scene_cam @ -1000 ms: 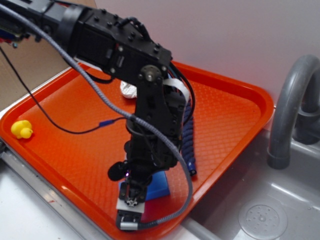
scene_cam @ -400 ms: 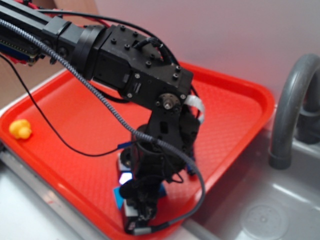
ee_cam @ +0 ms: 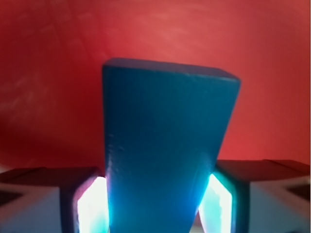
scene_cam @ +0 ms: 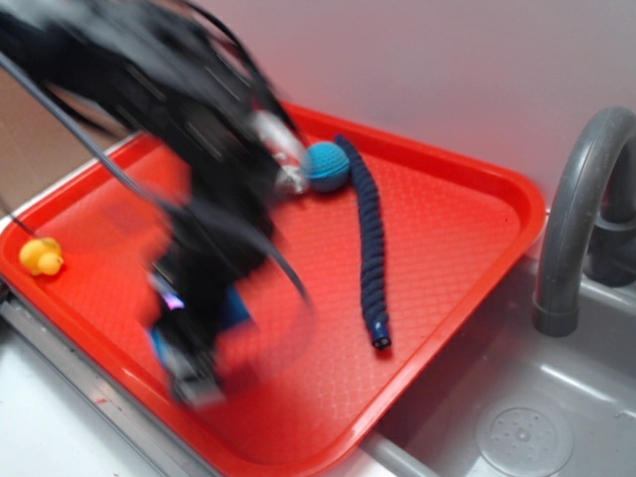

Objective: Grab the blue block.

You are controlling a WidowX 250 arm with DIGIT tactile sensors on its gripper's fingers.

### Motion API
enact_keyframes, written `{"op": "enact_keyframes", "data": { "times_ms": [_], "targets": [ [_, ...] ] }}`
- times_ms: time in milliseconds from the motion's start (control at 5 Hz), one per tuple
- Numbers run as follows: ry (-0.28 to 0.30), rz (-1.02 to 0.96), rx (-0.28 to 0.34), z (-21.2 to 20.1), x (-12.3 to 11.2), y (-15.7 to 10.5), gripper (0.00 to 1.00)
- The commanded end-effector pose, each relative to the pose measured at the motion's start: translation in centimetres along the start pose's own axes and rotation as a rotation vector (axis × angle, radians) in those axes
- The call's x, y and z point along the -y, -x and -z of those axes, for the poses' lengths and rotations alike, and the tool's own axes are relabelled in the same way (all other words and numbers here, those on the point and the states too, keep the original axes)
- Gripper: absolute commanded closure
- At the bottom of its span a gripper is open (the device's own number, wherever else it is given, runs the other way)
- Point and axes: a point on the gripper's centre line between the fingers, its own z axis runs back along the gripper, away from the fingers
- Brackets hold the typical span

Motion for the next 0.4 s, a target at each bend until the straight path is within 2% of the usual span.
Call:
{"op": "enact_keyframes", "data": {
  "times_ms": [0, 200],
  "targets": [
    [0.167, -0.379, 0.154, -6.5, -9.4, 4.7, 1.0],
    [0.19, -0.503, 0.22, -7.9, -10.9, 6.8, 1.0]
  ]
}}
